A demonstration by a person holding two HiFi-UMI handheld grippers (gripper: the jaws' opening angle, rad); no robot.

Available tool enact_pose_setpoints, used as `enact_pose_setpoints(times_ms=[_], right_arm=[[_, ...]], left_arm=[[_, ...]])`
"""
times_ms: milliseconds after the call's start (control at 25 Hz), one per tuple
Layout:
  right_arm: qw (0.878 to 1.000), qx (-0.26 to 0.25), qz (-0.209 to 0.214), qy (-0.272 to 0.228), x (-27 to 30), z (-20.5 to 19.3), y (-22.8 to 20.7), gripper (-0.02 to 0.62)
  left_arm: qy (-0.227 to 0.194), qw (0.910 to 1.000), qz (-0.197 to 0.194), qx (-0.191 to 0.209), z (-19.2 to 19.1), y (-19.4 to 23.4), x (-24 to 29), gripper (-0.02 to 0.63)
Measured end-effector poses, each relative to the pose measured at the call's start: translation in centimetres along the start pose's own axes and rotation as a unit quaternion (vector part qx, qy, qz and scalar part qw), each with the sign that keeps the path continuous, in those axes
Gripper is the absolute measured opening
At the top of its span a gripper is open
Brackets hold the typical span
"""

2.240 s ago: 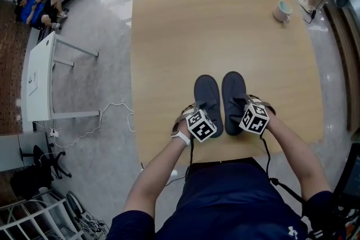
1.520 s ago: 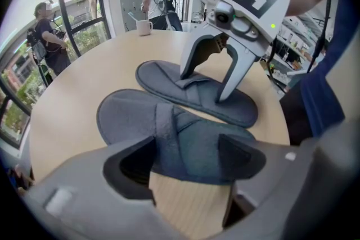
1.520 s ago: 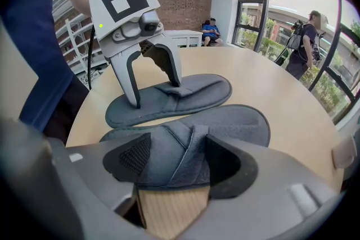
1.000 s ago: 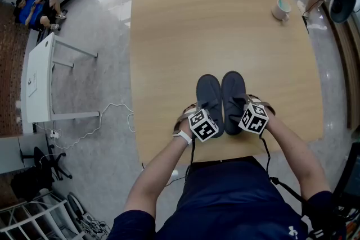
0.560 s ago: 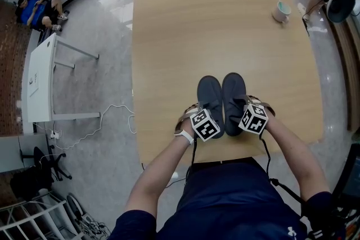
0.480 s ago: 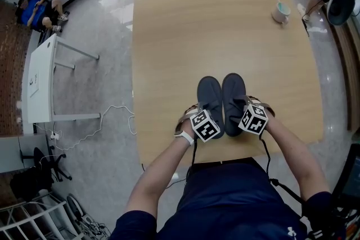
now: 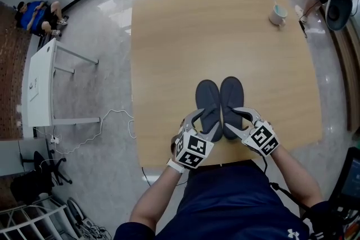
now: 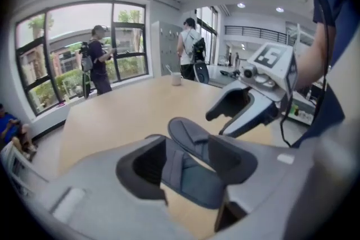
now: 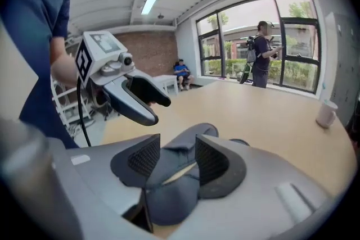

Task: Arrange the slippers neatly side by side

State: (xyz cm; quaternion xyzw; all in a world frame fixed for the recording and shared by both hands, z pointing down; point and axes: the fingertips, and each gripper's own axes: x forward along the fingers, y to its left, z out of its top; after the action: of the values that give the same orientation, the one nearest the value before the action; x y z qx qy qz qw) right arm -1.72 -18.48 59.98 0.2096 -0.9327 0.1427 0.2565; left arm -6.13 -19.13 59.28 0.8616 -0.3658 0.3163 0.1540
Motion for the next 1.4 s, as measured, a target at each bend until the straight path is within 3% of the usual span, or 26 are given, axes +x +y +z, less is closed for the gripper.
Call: enact_pose_setpoints(times_ms=[120,160,200,320,440,680,920,1080,1240,1400], right_arm=[[0.995,0.064,-0.029,-0.063,-1.9,3.2,0.1,0.081],[0.993,0.080,-0.044,-0.078,-2.6,3.8,-0.2,0.012],[0.990,0.093,-0.055,-0.093,-3.3,4.4,-0.5,0.011],[0.980,0.116,-0.074,-0.145,-5.3,6.9,-1.1,0.011],[0.971,0.116,-0.101,-0.181,-7.3,9.3,-1.7,0.011],[0.962,0.082,-0.116,-0.234,-10.3,13.7,-1.1,0.011],[0.962,0.038,-0.115,-0.245,-10.8,15.0,0.0,0.011],[0.961,0.044,-0.116,-0.247,-11.0,15.9,0.6,0.011],[0.960,0.019,-0.123,-0.249,-10.8,15.9,0.5,0.011],[0.962,0.038,-0.116,-0.244,-10.4,15.9,0.6,0.011]], left_arm=[[-0.062,0.9970,0.036,-0.028,2.8,0.9,-2.9,0.139],[-0.082,0.9952,0.038,-0.037,3.6,0.8,-3.7,0.049],[-0.100,0.9935,0.034,-0.044,4.4,0.5,-4.4,0.005],[-0.137,0.9894,0.012,-0.048,6.8,-0.8,-6.0,0.003],[-0.172,0.9843,0.014,-0.037,9.4,-1.4,-7.4,0.003],[-0.221,0.9749,0.010,-0.021,13.6,-2.8,-9.9,0.005],[-0.212,0.9766,0.009,-0.036,12.7,-3.2,-9.4,0.005],[-0.209,0.9772,0.012,-0.036,12.6,-3.2,-9.7,0.005],[-0.208,0.9777,0.008,-0.032,12.6,-3.1,-9.6,0.005],[-0.208,0.9777,0.007,-0.032,12.6,-3.0,-9.4,0.005]])
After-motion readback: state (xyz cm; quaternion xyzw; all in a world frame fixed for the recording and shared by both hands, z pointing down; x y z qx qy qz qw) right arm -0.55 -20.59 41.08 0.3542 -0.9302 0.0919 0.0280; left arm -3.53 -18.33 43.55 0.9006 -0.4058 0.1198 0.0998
